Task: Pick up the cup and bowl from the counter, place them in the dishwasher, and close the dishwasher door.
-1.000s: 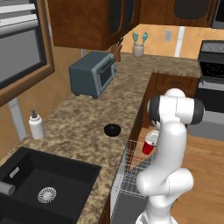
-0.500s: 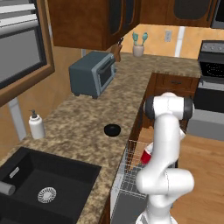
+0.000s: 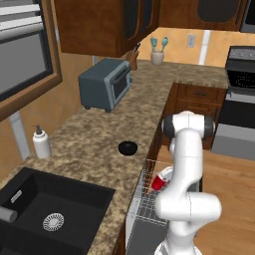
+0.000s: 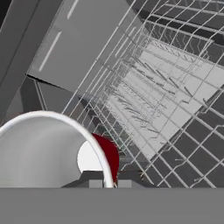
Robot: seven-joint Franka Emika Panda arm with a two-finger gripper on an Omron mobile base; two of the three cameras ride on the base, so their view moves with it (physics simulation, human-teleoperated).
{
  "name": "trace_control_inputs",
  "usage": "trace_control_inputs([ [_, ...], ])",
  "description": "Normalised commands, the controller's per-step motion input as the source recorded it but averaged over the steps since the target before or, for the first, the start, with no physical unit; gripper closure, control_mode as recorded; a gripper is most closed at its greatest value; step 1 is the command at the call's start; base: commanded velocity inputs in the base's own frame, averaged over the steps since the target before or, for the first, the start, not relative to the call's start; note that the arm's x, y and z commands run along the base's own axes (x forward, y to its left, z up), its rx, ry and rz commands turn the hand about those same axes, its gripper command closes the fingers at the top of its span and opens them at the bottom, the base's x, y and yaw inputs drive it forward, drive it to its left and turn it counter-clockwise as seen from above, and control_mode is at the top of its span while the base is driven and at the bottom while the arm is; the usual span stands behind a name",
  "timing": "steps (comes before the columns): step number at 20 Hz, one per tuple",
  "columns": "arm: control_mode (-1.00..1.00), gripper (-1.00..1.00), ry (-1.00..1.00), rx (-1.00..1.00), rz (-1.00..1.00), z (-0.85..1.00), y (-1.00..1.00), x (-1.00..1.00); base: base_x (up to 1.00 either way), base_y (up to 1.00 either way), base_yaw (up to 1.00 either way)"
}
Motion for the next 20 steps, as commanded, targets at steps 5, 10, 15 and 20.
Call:
trace_control_inputs([
  [5,-1.00,1.00,0.00,0.00,0.00,-0.56,0.12,0.36,0.00,0.00,0.00],
  [10,-1.00,1.00,-0.01,0.01,0.00,-0.79,0.00,0.23,0.00,0.00,0.00],
  [15,-1.00,1.00,0.00,0.00,0.00,-0.81,0.00,0.02,0.00,0.00,0.00],
  [20,-1.00,-1.00,-0.03,0.00,0.00,-0.63,-0.10,-0.04,0.00,0.00,0.00],
])
